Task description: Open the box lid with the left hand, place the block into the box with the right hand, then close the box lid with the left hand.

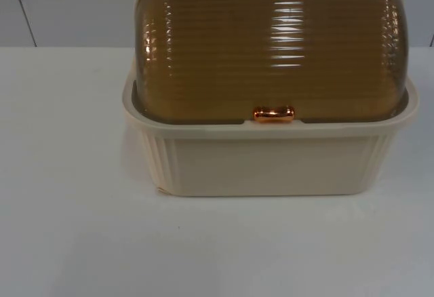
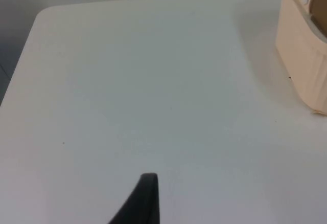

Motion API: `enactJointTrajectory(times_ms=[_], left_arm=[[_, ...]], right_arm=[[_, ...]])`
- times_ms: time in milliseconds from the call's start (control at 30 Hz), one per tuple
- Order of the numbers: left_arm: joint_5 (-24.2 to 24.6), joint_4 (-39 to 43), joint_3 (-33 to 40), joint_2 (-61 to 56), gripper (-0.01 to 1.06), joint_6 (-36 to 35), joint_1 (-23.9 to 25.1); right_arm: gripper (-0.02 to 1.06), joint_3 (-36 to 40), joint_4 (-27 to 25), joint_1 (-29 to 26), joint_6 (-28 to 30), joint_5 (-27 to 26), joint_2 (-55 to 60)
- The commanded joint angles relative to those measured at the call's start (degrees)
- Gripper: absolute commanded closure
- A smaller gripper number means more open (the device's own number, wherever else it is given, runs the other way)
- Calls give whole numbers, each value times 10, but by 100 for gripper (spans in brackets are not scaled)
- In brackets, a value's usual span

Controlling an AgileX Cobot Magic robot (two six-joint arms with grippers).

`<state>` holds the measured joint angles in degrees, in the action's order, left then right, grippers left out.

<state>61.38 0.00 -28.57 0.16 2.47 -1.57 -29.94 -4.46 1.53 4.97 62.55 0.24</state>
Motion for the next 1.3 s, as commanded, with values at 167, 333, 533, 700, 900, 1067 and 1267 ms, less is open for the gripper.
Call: enactJointTrajectory(times_ms=[167, 333, 533, 700, 900, 1067, 1267], left_arm=[[2, 0, 3, -2, 0, -2, -1], [2, 0, 3, -2, 0, -2, 24], [2, 0, 3, -2, 0, -2, 30], [2, 0, 3, -2, 0, -2, 30], [2, 0, 3, -2, 0, -2, 32], [2, 0, 3, -2, 0, -2, 56], [2, 4, 3, -2, 0, -2, 48]], right_arm=[[0, 3, -2, -1, -1, -7, -2], [0, 3, -2, -1, -1, -7, -2], [0, 3, -2, -1, -1, -7, -2], [0, 3, -2, -1, -1, -7, -2], [0, 3, -2, -1, -1, -7, -2], [0, 3, -2, -1, -1, -7, -2], [0, 3, -2, -1, -1, -7, -2]])
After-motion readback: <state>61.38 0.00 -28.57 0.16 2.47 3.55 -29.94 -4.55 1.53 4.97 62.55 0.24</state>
